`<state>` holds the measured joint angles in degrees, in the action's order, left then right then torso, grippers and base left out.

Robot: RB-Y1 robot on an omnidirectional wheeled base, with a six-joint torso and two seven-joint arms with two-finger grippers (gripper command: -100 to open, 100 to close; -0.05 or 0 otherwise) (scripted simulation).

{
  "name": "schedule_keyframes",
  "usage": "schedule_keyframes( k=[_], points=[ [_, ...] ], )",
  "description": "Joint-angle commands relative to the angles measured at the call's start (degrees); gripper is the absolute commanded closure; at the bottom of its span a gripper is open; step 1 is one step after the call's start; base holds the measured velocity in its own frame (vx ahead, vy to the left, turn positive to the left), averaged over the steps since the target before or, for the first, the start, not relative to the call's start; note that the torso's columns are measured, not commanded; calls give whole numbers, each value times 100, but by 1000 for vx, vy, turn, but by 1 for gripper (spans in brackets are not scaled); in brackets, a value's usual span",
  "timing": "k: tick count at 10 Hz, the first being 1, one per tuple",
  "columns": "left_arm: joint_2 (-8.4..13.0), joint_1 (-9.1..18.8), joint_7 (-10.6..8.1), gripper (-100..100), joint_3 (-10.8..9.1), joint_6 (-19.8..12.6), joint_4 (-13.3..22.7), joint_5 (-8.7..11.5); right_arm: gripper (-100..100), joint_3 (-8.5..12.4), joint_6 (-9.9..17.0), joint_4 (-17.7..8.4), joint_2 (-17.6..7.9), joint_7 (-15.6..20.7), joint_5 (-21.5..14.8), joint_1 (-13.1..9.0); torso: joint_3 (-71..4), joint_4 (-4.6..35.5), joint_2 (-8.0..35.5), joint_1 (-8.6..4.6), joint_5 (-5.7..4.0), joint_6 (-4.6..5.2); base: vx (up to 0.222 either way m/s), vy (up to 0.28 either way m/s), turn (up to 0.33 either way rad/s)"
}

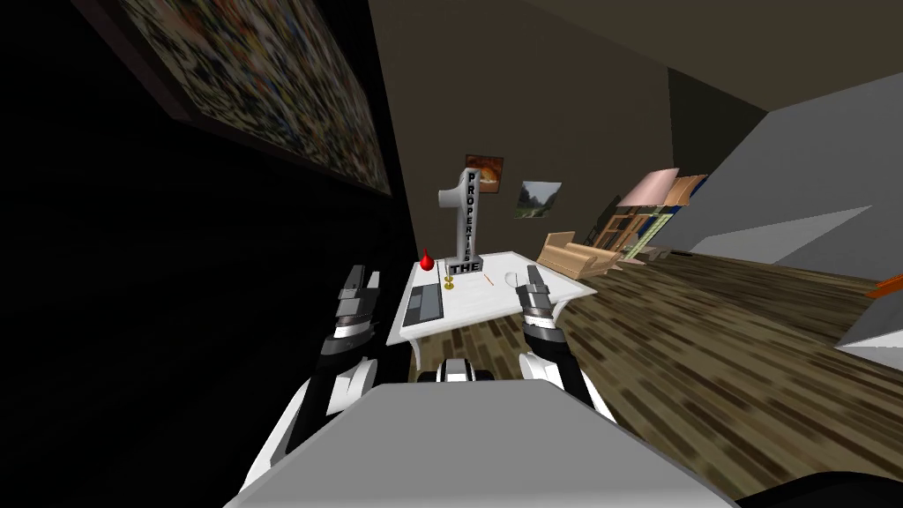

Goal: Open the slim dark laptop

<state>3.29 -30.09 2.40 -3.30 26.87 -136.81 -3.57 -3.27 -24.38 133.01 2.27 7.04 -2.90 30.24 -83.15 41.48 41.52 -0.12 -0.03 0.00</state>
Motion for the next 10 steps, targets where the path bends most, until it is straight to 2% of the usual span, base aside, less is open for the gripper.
schedule_keyframes(
  k=[1, 2, 6, 10],
  points=[
    [287, 60, 84, -100, -88, -225, 160, -55, 0, 0, 0, -1, 0, 0, 0, 0, -114, 55, 51, -4, -2, 0, 36, -100, 47],
    [368, 97, 138, -100, -150, -365, 278, -91, 0, -1, 0, -1, 1, 0, 0, 1, -141, 71, 62, -5, -2, 0, 70, -169, 77],
    [449, 203, 289, -100, -320, -756, 620, -190, 0, -1, 0, -1, 1, 0, 0, 0, -133, 84, 90, 31, 8, 0, 40, -146, 43],
    [416, 301, 428, -100, -478, -1117, 936, -282, 0, -1, 0, -1, 1, 0, 0, 0, -142, 80, 76, 10, 2, 0, 35, -136, 47]
  ],
)
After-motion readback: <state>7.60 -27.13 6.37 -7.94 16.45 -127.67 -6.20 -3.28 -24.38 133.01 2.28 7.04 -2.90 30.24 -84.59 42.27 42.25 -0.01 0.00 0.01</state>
